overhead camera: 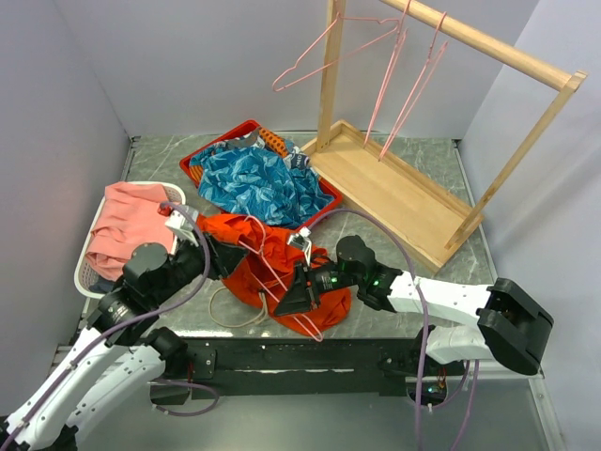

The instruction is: Place the shorts on the hanger

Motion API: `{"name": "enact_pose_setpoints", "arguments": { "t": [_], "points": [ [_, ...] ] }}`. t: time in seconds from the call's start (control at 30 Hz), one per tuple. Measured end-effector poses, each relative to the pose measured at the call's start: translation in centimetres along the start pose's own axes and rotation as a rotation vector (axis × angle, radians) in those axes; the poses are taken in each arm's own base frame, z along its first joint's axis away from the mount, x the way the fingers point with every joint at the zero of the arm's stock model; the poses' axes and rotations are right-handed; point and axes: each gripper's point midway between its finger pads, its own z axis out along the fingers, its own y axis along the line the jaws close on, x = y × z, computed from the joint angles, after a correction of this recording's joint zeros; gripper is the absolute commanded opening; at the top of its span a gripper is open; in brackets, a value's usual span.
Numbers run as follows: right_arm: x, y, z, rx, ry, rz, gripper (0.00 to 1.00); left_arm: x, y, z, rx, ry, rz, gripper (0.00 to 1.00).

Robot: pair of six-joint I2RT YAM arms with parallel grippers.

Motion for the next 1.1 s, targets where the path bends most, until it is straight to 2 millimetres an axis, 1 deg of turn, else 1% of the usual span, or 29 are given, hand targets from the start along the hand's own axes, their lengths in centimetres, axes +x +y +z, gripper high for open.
{"name": "enact_pose_setpoints", "arguments": {
  "t": [0.03,0.07,0.17,0.3,0.43,0.57,0.7,0.87,0.93,0.97,1.03,1.1],
  "points": [
    [0.0,0.0,0.0,-0.001,0.0,0.0,0.0,0.1,-0.1,0.1,0.005,0.013,0.013,0.52],
    [0.0,0.0,0.0,-0.003,0.0,0.001,0.0,-0.1,-0.3,0.2,0.01,0.021,0.03,0.55],
    [0.0,0.0,0.1,-0.004,0.0,0.009,0.0,-1.0,-1.2,0.1,0.035,0.029,0.084,0.56],
    [0.1,-0.3,0.2,-0.001,0.003,0.017,0.0,-2.7,-3.0,-0.4,0.093,0.025,0.166,0.57],
    [0.2,-0.6,0.4,0.005,0.008,0.028,0.0,-3.1,-3.8,-0.6,0.126,0.047,0.232,0.57],
    [0.2,-0.9,0.5,0.008,0.011,0.033,0.0,-2.4,-3.9,0.0,0.134,0.111,0.285,0.58],
    [0.2,-1.2,0.7,0.013,0.016,0.042,0.0,-1.2,-3.9,0.6,0.137,0.184,0.324,0.59],
    [-0.1,-1.1,0.8,0.01,0.014,0.04,0.0,0.5,-4.6,1.2,0.162,0.252,0.355,0.58],
    [-0.1,-1.1,0.8,0.011,0.015,0.042,0.0,1.1,-4.8,1.5,0.162,0.27,0.366,0.57],
    [-0.1,-1.1,0.9,0.011,0.015,0.043,0.0,1.3,-4.8,1.7,0.156,0.274,0.373,0.53],
    [0.0,-1.1,0.9,0.012,0.016,0.044,0.0,1.7,-4.9,2.2,0.141,0.277,0.384,0.49],
    [0.0,-1.2,0.8,0.014,0.017,0.046,0.0,1.6,-4.7,2.9,0.103,0.262,0.391,0.44]
  ]
}}
